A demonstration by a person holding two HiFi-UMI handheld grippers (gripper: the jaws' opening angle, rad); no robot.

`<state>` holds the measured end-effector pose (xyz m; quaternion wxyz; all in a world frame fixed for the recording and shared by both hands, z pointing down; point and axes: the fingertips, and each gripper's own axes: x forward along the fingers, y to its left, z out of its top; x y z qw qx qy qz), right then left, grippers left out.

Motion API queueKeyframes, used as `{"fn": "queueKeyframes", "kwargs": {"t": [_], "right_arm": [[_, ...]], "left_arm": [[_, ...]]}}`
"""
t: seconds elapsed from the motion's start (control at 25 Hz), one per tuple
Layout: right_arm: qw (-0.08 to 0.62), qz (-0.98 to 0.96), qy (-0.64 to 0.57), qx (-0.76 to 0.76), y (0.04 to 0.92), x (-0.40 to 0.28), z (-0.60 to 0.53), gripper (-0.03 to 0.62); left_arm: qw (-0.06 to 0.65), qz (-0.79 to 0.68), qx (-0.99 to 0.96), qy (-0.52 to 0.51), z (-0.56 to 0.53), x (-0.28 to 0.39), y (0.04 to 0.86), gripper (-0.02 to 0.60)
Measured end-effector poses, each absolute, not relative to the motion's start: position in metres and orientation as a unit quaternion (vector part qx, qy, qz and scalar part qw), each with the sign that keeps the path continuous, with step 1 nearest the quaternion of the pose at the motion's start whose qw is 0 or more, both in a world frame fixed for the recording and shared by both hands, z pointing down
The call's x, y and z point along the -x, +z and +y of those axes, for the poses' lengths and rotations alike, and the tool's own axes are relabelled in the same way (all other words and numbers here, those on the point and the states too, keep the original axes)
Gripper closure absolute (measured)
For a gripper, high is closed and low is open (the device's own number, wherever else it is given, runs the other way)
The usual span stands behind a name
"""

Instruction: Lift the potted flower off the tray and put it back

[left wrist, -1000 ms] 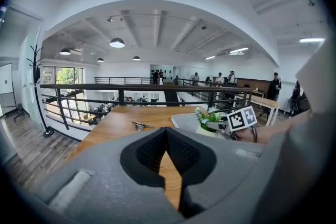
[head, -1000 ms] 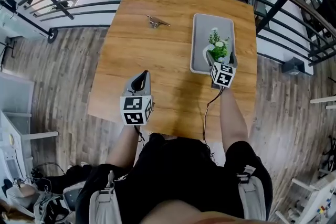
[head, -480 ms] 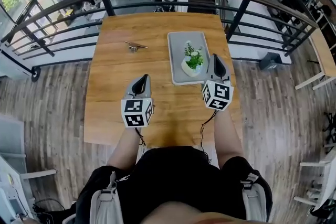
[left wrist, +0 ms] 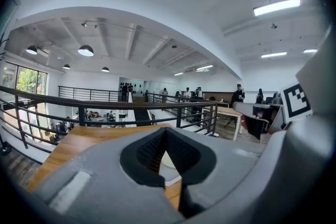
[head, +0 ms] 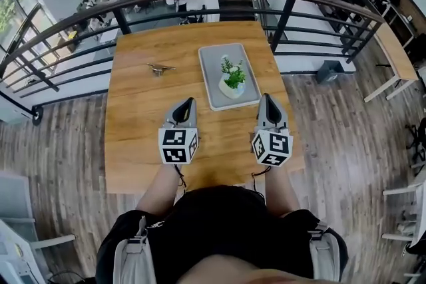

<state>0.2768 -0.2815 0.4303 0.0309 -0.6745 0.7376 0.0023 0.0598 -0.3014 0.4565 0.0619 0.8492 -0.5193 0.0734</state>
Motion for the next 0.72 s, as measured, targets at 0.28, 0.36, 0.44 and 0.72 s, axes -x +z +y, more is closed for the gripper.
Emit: {"fn": "queueKeyframes", "kwargs": {"t": [0.28, 0.36, 0.44, 0.72], "right_arm": [[0.025, 0.738, 0.002, 0.674, 0.422, -0.272, -0.279, 0.599], [0.024, 0.739, 0.002, 0.673, 0.422, -0.268, -0.277, 0.599], [0.026, 0.741, 0.004, 0.671, 0.423, -0.268, -0.275, 0.599], [0.039, 0.745, 0.006, 0.666, 0.415, -0.281, -0.268, 0.599]], "left_arm": [[0.057, -0.517, -0.851, 0.068, -0.296, -0.057, 0.446, 0.569], [0.054, -0.515, -0.853, 0.067, -0.292, -0.057, 0.445, 0.569], [0.053, -0.514, -0.853, 0.067, -0.29, -0.059, 0.446, 0.569], [0.048, -0.514, -0.854, 0.067, -0.28, -0.076, 0.44, 0.569]]}}
